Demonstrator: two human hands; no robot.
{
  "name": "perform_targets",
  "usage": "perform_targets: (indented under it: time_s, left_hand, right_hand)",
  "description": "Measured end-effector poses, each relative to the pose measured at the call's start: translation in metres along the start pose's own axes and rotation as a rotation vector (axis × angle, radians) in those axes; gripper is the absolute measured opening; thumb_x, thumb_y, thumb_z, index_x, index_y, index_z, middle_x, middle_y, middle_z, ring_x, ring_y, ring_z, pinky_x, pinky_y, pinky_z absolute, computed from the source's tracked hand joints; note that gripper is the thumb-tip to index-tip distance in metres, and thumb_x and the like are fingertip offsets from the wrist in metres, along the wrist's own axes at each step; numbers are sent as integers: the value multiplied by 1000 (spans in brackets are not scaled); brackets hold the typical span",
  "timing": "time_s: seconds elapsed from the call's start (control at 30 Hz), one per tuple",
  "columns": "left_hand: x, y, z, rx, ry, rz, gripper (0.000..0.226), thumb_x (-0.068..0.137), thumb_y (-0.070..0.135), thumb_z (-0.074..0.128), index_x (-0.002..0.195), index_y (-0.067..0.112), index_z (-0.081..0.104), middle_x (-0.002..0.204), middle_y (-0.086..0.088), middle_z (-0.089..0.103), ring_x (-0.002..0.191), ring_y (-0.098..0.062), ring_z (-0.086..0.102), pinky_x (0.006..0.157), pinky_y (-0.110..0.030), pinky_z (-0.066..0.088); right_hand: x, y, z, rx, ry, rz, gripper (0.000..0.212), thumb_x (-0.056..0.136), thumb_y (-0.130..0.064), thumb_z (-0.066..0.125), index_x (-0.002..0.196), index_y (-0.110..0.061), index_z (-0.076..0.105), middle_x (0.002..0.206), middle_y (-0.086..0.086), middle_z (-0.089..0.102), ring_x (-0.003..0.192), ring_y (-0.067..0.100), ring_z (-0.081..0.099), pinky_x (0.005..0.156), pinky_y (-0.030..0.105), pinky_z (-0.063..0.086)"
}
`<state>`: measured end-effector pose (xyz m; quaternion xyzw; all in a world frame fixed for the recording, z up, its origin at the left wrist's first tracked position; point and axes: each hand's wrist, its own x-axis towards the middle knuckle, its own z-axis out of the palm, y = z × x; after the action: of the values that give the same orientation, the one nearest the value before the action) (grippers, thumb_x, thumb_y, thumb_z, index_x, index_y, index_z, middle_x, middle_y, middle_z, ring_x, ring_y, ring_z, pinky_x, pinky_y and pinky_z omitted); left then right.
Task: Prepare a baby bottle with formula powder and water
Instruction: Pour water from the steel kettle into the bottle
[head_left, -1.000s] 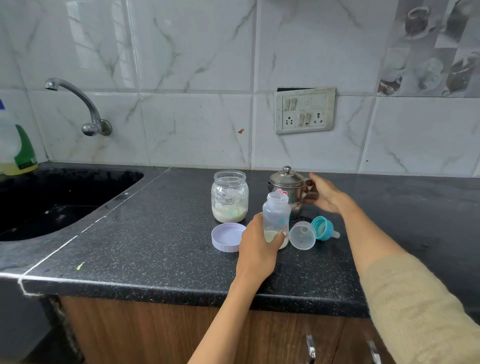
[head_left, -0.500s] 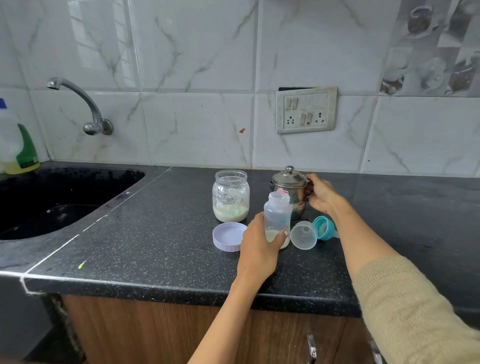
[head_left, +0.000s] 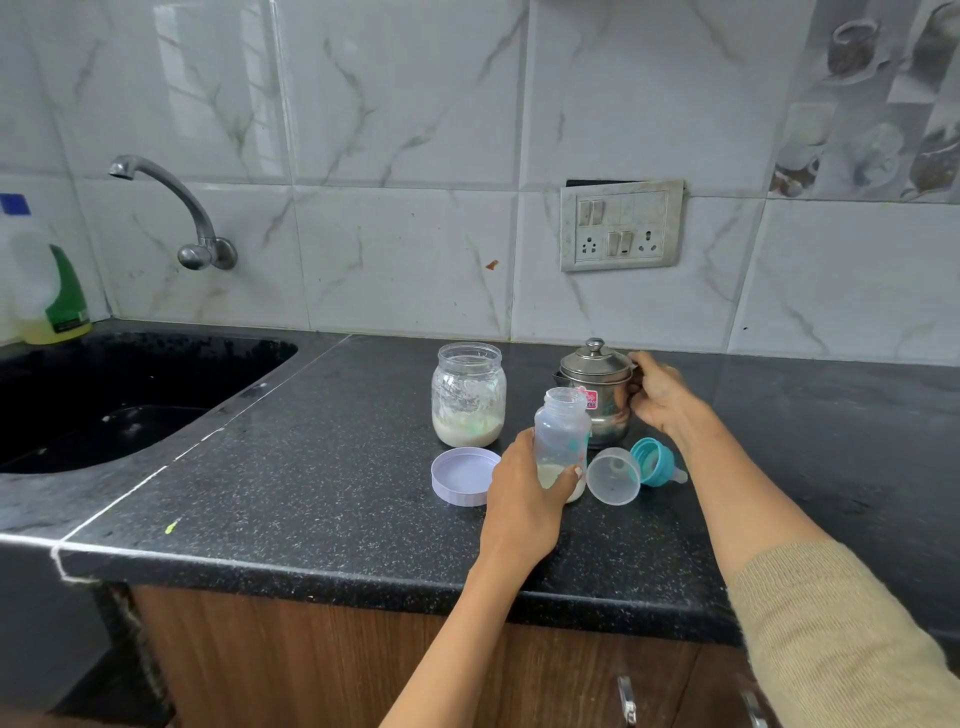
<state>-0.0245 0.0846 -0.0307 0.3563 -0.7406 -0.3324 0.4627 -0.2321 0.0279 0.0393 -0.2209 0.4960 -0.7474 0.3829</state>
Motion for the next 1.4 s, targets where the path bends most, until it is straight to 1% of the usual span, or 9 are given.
perform_targets:
  time_s: [0.13, 0.23, 0.43, 0.57, 0.77, 0.9, 0.97, 1.27, 1.4]
  left_hand:
    - [0, 0, 0, 1, -4, -4, 35, 87, 23, 63, 118, 18, 49, 114, 1, 61, 104, -19, 56, 89, -37, 47]
    - [0, 1, 0, 2, -9, -9, 36, 87, 24, 63, 119, 17, 49, 114, 1, 61, 105, -19, 56, 90, -39, 47]
    - [-1, 4, -2, -9, -16, -17, 31, 87, 22, 63, 114, 16, 51, 111, 0, 62, 101, -19, 57, 86, -34, 47]
    - [-3, 6, -3, -17, -9, -21, 29, 87, 21, 63, 112, 12, 51, 109, -2, 61, 98, -19, 55, 80, -27, 41]
    - [-3, 8, -5, -55, 21, -54, 28, 86, 20, 65, 109, 11, 52, 106, -2, 62, 97, -19, 56, 79, -26, 41]
    - [-3, 8, -5, -83, 36, -54, 28, 85, 18, 66, 109, 14, 53, 106, 0, 63, 97, -17, 57, 80, -25, 42]
    - [-2, 7, -5, -90, 48, -51, 31, 85, 18, 67, 113, 14, 54, 108, 0, 64, 99, -17, 58, 83, -26, 43]
    - [0, 8, -5, -68, 98, -33, 35, 84, 20, 67, 116, 14, 54, 111, 0, 64, 102, -17, 57, 88, -33, 47]
    - [0, 7, -4, -46, 96, -38, 33, 84, 21, 67, 113, 11, 55, 109, -2, 63, 100, -19, 57, 83, -30, 45]
  right_hand:
    - [-6, -13, 0, 52, 9, -14, 30, 93, -7, 49, 63, -12, 48, 33, -6, 49, 30, 3, 43, 33, 12, 35]
    - [-10, -26, 1, 107, 8, -7, 30, 92, -10, 52, 63, -15, 47, 33, -6, 45, 45, 6, 38, 35, 14, 38]
    - [-28, -52, 5, 119, -28, -42, 28, 89, -8, 55, 62, -13, 48, 36, -4, 45, 39, 7, 40, 38, 15, 40]
    - [-34, -57, 5, 56, -78, -11, 24, 87, -9, 57, 63, -13, 51, 48, 0, 47, 51, 10, 42, 50, 21, 46]
    - [-36, -54, 0, -31, -64, 17, 24, 85, -10, 59, 63, -13, 52, 41, -2, 48, 51, 10, 42, 45, 17, 47]
    - [-34, -50, -2, -75, -72, 37, 16, 84, -10, 61, 69, -12, 55, 64, 4, 52, 61, 14, 49, 59, 27, 51]
    - [-34, -48, -2, -99, -79, 39, 14, 84, -10, 61, 71, -11, 56, 68, 5, 53, 64, 15, 50, 64, 30, 51]
    - [-37, -44, 4, -131, -82, 42, 17, 89, -11, 58, 72, -11, 56, 63, 5, 57, 63, 15, 54, 59, 28, 52]
    - [-39, -46, 7, -163, -93, 41, 16, 90, -12, 58, 74, -11, 56, 55, 4, 60, 66, 16, 56, 64, 30, 52]
